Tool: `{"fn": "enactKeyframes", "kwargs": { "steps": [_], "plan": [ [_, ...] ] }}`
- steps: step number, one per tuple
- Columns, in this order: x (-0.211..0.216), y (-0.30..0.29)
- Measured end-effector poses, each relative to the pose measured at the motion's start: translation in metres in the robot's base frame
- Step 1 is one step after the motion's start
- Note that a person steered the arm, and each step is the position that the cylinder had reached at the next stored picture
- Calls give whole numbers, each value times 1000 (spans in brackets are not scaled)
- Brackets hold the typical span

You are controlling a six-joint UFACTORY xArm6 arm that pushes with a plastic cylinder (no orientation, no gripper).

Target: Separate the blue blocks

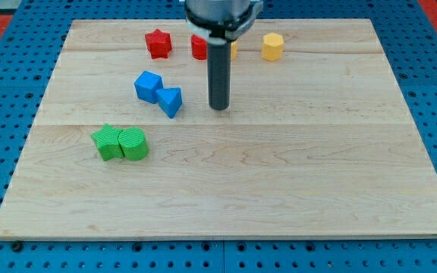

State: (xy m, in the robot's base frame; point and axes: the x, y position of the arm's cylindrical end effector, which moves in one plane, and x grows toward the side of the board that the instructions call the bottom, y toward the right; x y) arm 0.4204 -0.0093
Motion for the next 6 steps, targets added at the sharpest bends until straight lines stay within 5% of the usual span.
{"fn": "enactKeyframes", "kwargs": {
  "steps": [6],
  "plan": [
    [-92,-191]
  ]
}}
